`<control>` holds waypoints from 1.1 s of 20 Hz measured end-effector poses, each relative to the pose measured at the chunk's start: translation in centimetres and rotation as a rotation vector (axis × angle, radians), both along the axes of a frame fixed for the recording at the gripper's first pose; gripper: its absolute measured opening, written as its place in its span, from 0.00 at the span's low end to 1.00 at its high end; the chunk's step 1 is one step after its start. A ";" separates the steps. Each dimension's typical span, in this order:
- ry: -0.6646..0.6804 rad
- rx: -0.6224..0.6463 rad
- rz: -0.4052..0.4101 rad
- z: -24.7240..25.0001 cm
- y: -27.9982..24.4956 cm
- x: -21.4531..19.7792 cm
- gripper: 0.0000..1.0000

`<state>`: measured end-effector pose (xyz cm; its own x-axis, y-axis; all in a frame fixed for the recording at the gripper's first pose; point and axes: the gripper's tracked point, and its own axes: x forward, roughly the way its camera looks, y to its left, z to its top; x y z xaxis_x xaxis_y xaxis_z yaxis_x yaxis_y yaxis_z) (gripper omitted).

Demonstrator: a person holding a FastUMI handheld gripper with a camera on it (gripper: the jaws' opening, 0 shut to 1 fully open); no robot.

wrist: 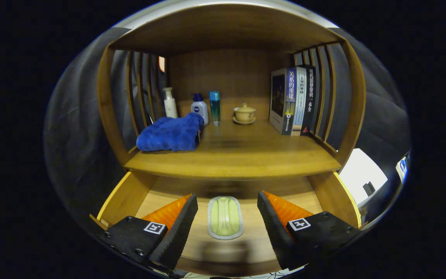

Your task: Pull open the drawer, take out the items inside it, and place them on the countertop above the cabinet.

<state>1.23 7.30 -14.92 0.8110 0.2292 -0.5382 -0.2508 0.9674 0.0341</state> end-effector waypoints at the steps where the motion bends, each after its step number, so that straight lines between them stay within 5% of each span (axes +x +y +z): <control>1: 0.035 -0.007 -0.003 -0.7 0.1 0.4 0.99; 5: 0.177 -0.039 0.012 -3.1 0.7 1.8 1.00; 15: 0.460 -0.111 0.011 -8.2 0.8 2.0 0.76; 18: 0.510 -0.113 0.006 -9.2 1.0 2.0 0.48; 20: 0.531 -0.117 0.007 -9.7 0.9 1.9 0.47; 22: 0.541 -0.114 -0.004 -9.6 0.9 1.9 0.27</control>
<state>3.14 8.23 -24.50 0.4125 0.1423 -0.8998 -0.2228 0.9735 0.0518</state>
